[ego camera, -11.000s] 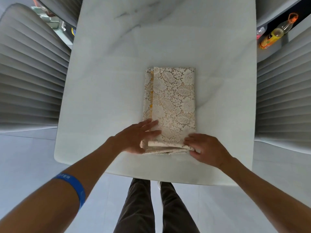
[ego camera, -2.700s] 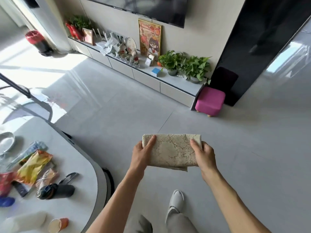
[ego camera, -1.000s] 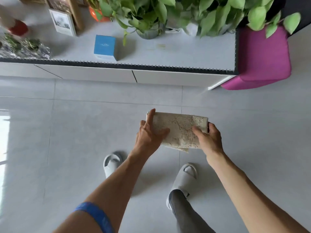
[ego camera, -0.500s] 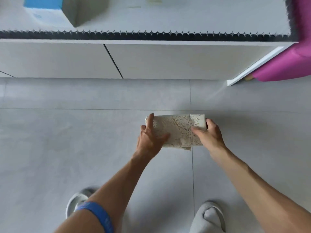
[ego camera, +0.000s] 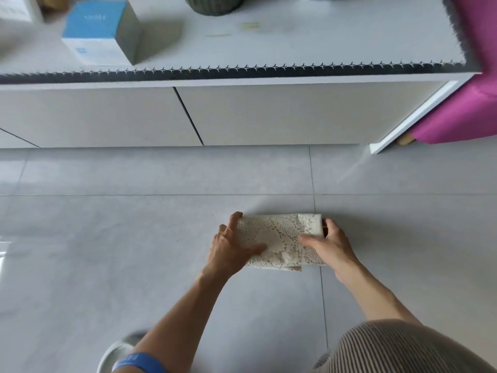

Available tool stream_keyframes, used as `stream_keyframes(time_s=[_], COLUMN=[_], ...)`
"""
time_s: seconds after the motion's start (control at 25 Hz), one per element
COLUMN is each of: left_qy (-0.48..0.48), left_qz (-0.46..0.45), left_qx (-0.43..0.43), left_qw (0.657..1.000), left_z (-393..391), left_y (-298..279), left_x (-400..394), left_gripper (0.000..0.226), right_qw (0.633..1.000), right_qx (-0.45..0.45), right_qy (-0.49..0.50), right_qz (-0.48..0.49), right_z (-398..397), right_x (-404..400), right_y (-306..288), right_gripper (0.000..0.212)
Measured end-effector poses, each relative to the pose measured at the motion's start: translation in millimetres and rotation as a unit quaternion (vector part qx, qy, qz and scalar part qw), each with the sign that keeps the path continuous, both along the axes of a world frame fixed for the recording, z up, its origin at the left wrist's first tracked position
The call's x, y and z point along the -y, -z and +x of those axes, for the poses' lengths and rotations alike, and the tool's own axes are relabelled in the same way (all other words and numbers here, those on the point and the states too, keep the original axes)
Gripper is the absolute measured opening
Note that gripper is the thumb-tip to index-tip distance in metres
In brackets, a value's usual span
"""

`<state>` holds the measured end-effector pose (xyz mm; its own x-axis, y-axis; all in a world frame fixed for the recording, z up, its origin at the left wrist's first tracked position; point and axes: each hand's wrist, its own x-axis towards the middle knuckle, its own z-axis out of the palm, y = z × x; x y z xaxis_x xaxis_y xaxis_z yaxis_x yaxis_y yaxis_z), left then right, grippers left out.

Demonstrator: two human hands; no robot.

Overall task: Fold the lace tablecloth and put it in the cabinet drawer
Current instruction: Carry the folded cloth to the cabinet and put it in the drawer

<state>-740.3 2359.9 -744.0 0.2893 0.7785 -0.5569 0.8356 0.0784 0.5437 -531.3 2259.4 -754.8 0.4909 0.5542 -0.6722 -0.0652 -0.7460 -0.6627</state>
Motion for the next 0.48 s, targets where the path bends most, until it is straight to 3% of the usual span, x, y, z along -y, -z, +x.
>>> stream_keyframes(time_s=[0.16,0.24,0.32,0.4,0.48], left_qy=[-0.030,0.014,-0.066,-0.218,-0.352], left_qz=[-0.067,0.010,0.035,-0.063,-0.180], left_qx=[0.056,0.033,0.119,0.255,0.352], left_qw=[0.996,0.999,0.990,0.940,0.848], left_z=[3.9,19.4,50.4,85.5,111.7], left_y=[-7.2,-16.4,-35.2,-55.5,-64.1], left_x=[-9.0,-25.2,-53.4,-83.9,-109.7], left_gripper=[0.095,0.086,0.069,0.054,0.042], right_qw=[0.979,0.975,0.971,0.960,0.954], right_qx=[-0.188,-0.180,-0.126,-0.103,-0.094], right_qy=[0.080,0.108,0.153,0.195,0.211], right_qz=[0.012,0.067,0.132,0.171,0.192], right_z=[12.5,18.7,25.0,27.2,32.4], right_x=[-3.6,-5.5,-7.1,-4.6,0.3], right_y=[-10.6,-21.1,-37.0,-55.2,-72.0], right_gripper=[0.031,0.033,0.032,0.028,0.026])
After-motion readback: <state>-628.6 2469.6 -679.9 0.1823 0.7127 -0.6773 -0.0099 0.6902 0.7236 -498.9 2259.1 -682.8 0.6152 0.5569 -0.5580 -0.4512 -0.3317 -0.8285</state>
